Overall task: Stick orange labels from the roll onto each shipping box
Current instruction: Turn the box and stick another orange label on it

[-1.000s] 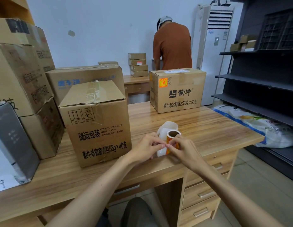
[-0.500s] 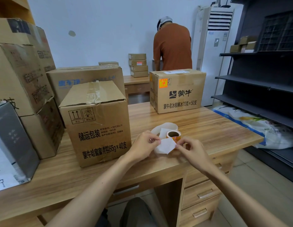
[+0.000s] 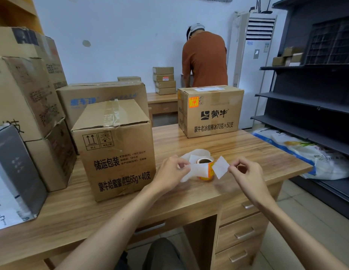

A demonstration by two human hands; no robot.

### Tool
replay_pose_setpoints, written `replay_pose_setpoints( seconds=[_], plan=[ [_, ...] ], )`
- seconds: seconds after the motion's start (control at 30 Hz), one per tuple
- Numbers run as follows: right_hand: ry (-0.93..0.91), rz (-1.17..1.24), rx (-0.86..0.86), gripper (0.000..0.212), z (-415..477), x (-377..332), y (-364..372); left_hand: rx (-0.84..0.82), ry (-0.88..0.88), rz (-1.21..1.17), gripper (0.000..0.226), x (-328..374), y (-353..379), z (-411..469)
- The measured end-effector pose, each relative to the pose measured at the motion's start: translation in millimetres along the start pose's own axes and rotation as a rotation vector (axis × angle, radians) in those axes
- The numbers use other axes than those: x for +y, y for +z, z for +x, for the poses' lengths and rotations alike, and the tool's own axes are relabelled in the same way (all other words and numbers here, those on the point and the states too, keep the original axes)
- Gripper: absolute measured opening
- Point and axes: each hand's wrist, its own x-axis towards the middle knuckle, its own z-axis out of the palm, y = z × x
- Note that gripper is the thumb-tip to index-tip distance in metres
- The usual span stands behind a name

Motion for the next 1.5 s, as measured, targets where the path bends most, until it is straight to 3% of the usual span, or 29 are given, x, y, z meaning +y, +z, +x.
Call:
replay_pose_setpoints(
  seconds=[0.1,0.23,0.43,0.63,0.7,0.8,0.97,1.1,1.33,1.5],
  plan=[
    [-0.156,-0.147,0.018,0.020,4,-17,7,0.057,0.046,0.024,0.032,10,-10,-4],
    [-0.313,-0.372,0.050,0.019,10,-41,29,0.151,0.066,-0.133,0.023,37,-32,-10],
    [-0.637,-0.569,0.130,0.011,8,-78,66,0.219,0.027,-0.218,0.033,61,-71,-30],
    [-0.876,-0.567,0.107,0.014,7,-109,97,0.344,-0.035,-0.145,0.009,51,-112,-53],
    [-0.848,-0.467,0.054,0.018,5,-118,104,0.369,-0.052,-0.130,0.010,44,-129,-62],
    [-0.620,-0.266,0.008,0.024,5,-133,115,0.371,-0.041,-0.098,0.014,28,-157,-77],
    [-0.277,0.130,-0.212,0.012,17,-155,141,0.319,0.014,-0.124,0.008,4,-197,-100],
    [-0.169,0.301,-0.354,0.006,17,-165,165,0.294,0.045,-0.094,0.010,-13,-214,-114],
    [-0.151,0.305,-0.359,0.011,16,-177,193,0.375,0.027,-0.030,0.007,-28,-226,-121],
    [-0.231,0.108,-0.253,0.018,16,-185,204,0.518,-0.009,0.049,0.009,-32,-225,-115]
  ],
)
